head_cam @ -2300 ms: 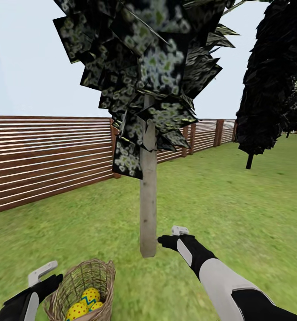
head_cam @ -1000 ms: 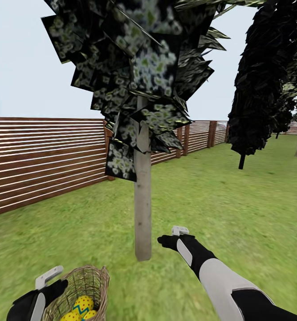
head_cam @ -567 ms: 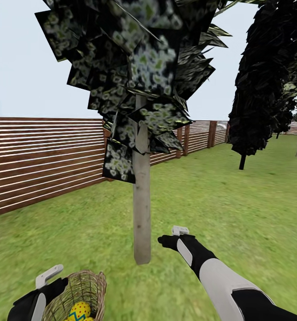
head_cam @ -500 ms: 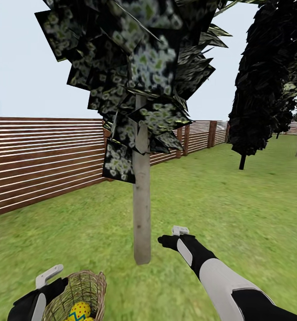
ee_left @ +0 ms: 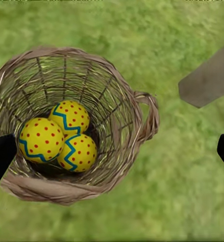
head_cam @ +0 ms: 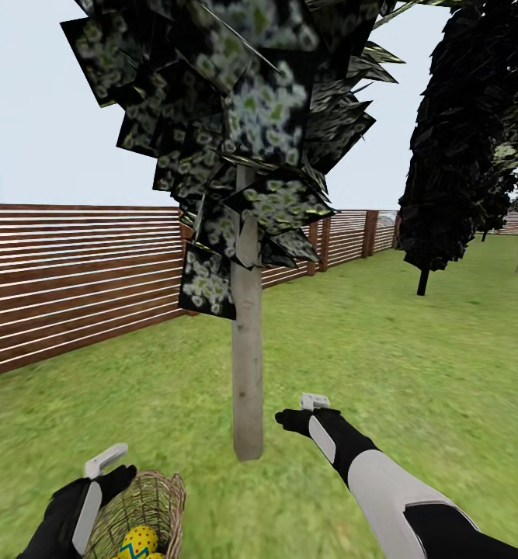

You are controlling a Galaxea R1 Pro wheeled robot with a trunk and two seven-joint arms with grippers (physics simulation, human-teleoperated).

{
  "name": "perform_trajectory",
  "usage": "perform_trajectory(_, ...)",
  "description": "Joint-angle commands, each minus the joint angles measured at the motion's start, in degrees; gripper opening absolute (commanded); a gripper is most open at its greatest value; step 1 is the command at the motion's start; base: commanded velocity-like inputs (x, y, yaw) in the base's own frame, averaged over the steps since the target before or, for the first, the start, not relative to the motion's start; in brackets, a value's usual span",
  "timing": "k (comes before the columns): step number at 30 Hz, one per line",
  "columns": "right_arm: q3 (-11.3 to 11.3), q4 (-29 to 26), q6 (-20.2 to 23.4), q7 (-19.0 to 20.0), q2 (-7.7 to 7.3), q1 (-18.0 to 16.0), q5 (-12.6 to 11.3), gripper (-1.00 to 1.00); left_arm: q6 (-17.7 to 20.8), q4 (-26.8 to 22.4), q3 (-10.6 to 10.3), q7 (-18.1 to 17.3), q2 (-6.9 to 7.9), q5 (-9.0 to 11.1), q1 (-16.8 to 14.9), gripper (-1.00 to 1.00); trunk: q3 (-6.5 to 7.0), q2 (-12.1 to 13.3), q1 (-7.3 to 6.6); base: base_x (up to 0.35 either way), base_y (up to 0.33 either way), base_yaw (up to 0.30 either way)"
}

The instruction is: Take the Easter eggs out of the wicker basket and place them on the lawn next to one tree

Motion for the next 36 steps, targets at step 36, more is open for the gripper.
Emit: perform_trajectory(36,0.06,-0.1,0.28,-0.11,-0.01,-0.02,-0.28,1.0,7.14,33.03,-0.05,7.65,12.24,0.83,-28.17,1.0,-0.08,-0.04,0.0,0.0,0.0,0.0)
